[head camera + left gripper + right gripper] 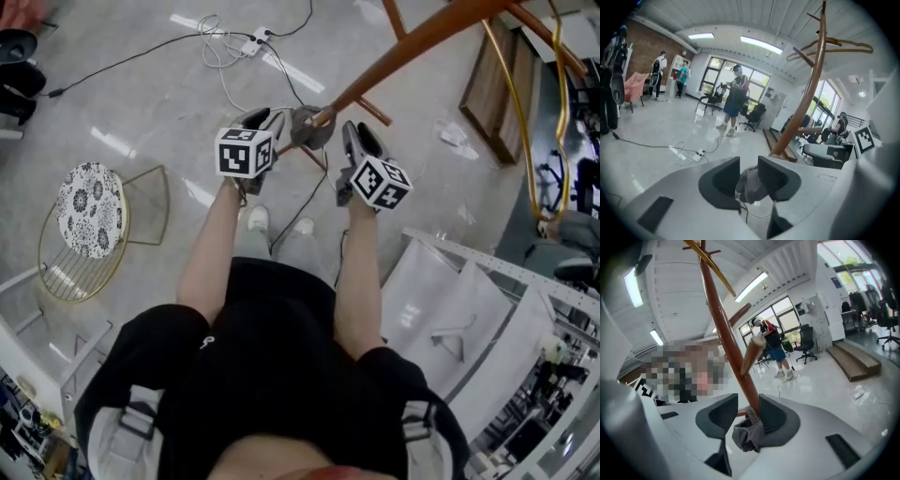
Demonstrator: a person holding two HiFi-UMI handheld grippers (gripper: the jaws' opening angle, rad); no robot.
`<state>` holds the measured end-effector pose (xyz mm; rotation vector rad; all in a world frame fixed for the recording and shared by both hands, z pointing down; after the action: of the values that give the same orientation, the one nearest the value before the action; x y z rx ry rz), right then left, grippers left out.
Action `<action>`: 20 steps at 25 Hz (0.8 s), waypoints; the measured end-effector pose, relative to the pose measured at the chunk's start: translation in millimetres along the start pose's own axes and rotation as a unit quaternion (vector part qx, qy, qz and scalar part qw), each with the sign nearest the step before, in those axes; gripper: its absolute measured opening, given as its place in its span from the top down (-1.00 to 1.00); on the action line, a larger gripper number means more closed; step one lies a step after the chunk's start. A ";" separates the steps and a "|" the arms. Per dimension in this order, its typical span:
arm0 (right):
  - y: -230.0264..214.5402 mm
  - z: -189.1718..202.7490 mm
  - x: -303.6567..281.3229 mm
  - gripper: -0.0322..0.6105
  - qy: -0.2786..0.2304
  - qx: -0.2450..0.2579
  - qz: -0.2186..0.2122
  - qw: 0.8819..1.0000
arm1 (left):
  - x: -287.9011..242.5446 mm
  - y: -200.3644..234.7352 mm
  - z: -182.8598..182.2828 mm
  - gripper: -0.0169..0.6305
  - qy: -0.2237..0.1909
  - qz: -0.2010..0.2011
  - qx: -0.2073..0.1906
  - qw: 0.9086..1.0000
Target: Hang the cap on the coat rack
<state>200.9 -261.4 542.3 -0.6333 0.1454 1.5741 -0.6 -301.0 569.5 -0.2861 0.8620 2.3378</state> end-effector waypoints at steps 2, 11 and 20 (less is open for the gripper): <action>0.1 -24.0 12.6 0.54 -0.038 0.011 0.011 0.999 | 11.7 -12.1 -34.6 0.66 -0.036 -0.001 -0.027 0.999; -7.2 -99.4 85.9 0.85 -0.137 0.066 0.065 0.986 | 56.6 -101.8 -124.3 0.95 -0.142 0.037 -0.148 0.978; 35.5 -161.0 140.9 0.91 -0.247 0.087 0.020 0.965 | 70.7 -161.1 -150.3 0.95 -0.191 0.060 -0.209 0.957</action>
<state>219.5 -215.5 331.2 -0.0905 -0.0777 1.6912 42.7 -268.6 344.5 0.0528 0.1996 2.5552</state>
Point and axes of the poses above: the fingertips, and each gripper's own axes: x backward along the fingers, y to its left, z out of its underside, the point moved 3 cm from there along x, backward along the fingers, and after that the axes turned 13 degrees about z, right-handed, at the moved point
